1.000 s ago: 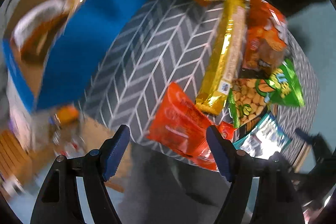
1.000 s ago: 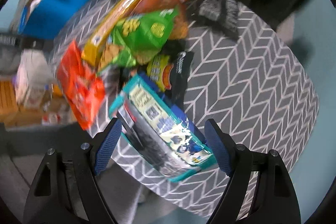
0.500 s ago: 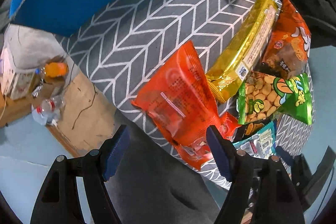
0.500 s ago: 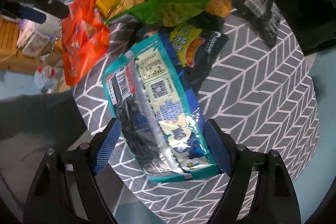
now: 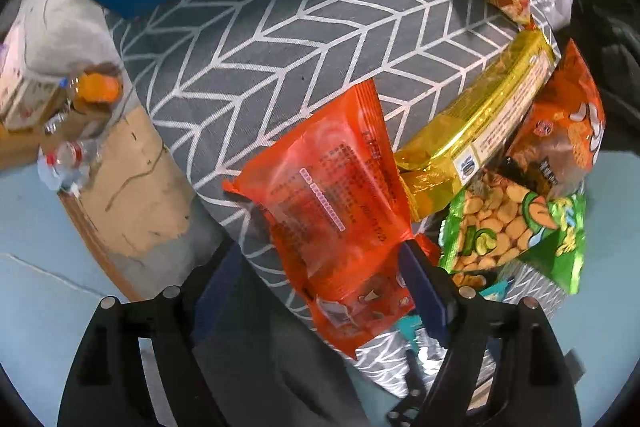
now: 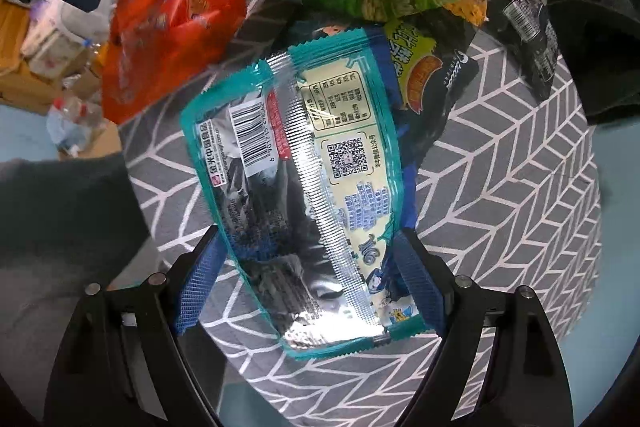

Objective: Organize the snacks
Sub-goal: 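Grasp the teal packet with the right gripper while the left grasps the orange bag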

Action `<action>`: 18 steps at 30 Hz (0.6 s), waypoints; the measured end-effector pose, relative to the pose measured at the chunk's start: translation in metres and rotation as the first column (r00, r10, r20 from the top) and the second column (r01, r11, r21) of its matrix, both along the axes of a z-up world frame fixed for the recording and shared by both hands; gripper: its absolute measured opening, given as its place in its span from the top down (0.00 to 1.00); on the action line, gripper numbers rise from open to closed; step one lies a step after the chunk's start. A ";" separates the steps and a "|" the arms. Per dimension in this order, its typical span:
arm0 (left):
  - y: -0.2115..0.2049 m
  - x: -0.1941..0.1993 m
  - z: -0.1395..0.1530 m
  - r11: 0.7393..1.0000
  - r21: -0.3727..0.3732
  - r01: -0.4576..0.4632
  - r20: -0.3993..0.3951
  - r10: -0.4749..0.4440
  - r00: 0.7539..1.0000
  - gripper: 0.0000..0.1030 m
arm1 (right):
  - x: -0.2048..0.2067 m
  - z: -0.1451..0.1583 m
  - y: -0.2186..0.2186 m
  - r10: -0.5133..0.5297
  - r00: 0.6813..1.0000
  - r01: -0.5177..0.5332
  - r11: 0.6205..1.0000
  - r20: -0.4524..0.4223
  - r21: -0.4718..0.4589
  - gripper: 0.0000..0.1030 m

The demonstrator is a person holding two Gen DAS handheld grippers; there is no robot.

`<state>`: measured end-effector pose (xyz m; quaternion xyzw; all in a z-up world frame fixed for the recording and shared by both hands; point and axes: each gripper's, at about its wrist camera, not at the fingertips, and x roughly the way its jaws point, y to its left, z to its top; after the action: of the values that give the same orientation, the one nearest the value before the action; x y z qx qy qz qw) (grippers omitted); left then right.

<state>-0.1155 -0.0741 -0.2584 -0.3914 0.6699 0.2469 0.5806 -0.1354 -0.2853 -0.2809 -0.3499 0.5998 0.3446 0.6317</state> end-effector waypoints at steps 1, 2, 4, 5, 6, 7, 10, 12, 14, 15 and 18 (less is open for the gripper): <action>0.001 -0.002 -0.001 1.000 -0.009 -0.002 -0.002 0.002 1.000 0.20 | -0.003 -0.002 0.002 -0.006 1.000 0.006 1.000 0.009 -0.005 0.18; 0.001 -0.002 -0.001 1.000 -0.022 -0.002 0.000 0.002 1.000 0.20 | -0.006 -0.003 0.003 -0.012 1.000 0.013 1.000 0.017 -0.007 0.21; 0.001 -0.003 0.001 1.000 -0.029 -0.003 0.002 0.003 1.000 0.20 | -0.013 -0.008 0.005 -0.037 0.999 0.037 0.999 0.032 -0.003 0.26; 0.001 -0.004 0.002 1.000 -0.030 -0.009 0.001 0.009 1.000 0.20 | -0.016 -0.008 0.005 -0.054 0.998 0.054 0.998 0.037 0.010 0.29; 0.001 -0.005 0.002 0.999 -0.034 -0.017 0.000 0.017 1.000 0.20 | -0.017 -0.006 0.004 -0.067 0.997 0.066 0.998 0.039 0.020 0.30; 0.001 -0.007 0.001 0.999 -0.040 -0.028 0.000 0.028 1.000 0.20 | -0.019 -0.005 0.002 -0.082 0.996 0.081 0.996 0.032 0.031 0.31; 0.001 -0.009 -0.003 0.997 -0.048 -0.053 -0.003 0.053 0.999 0.20 | -0.022 0.003 -0.008 -0.124 0.992 0.121 0.990 0.029 0.073 0.39; 0.001 -0.006 -0.006 0.996 -0.056 -0.064 0.004 0.064 0.998 0.20 | -0.025 0.007 -0.013 -0.166 0.986 0.163 0.982 0.025 0.097 0.43; -0.001 -0.001 -0.007 0.996 -0.059 -0.061 0.009 0.061 0.998 0.20 | -0.024 0.009 -0.019 -0.213 0.977 0.211 0.970 0.007 0.117 0.43; -0.001 0.002 -0.007 0.997 -0.056 -0.056 0.010 0.056 0.998 0.20 | -0.023 0.009 -0.024 -0.247 0.969 0.245 0.961 -0.006 0.131 0.43; -0.005 0.009 -0.007 0.998 -0.044 -0.042 0.008 0.043 0.999 0.19 | -0.018 0.009 -0.038 -0.327 0.945 0.327 0.931 -0.027 0.160 0.43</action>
<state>-0.1070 -0.0787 -0.2659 -0.4192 0.6639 0.2429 0.5697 -0.1535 -0.3236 -0.2716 -0.1929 0.6195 0.2823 0.7066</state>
